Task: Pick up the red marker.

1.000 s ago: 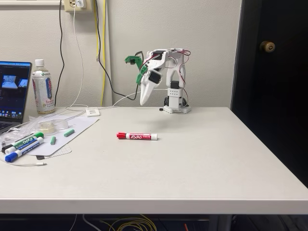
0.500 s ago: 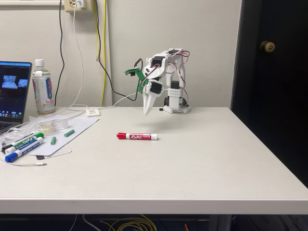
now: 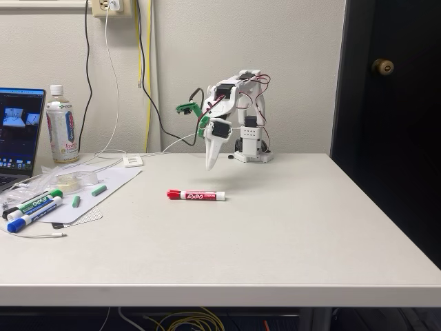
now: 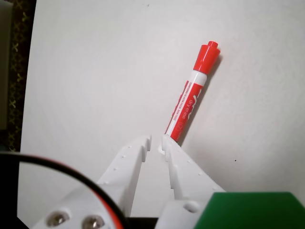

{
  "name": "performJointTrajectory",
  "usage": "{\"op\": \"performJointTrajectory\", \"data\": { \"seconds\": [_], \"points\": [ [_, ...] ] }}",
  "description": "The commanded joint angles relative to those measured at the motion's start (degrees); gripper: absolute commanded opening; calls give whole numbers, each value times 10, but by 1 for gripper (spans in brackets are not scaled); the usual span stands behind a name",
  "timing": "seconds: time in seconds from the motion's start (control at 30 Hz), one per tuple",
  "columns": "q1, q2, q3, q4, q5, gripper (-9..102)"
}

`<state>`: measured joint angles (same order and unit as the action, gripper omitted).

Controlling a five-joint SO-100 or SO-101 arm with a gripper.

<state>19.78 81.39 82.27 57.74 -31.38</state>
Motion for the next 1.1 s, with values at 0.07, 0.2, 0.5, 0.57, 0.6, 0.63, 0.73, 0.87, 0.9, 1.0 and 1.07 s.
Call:
{"op": "performJointTrajectory", "data": {
  "seconds": [0.07, 0.2, 0.5, 0.57, 0.6, 0.63, 0.73, 0.87, 0.9, 1.0, 1.07],
  "points": [
    [12, -62, -138, 96, 33, 6],
    [16, -88, -148, 105, 29, 8],
    [20, -120, -148, 113, 35, 21],
    [20, -127, -148, 109, 40, 21],
    [20, -130, -148, 105, 44, 21],
    [20, -134, -148, 100, 47, 21],
    [22, -147, -148, 90, 48, 21],
    [22, -160, -148, 78, 55, 21],
    [22, -163, -148, 77, 58, 21],
    [22, -172, -148, 72, 62, 21],
    [22, -179, -147, 67, 62, 21]
  ]
}}
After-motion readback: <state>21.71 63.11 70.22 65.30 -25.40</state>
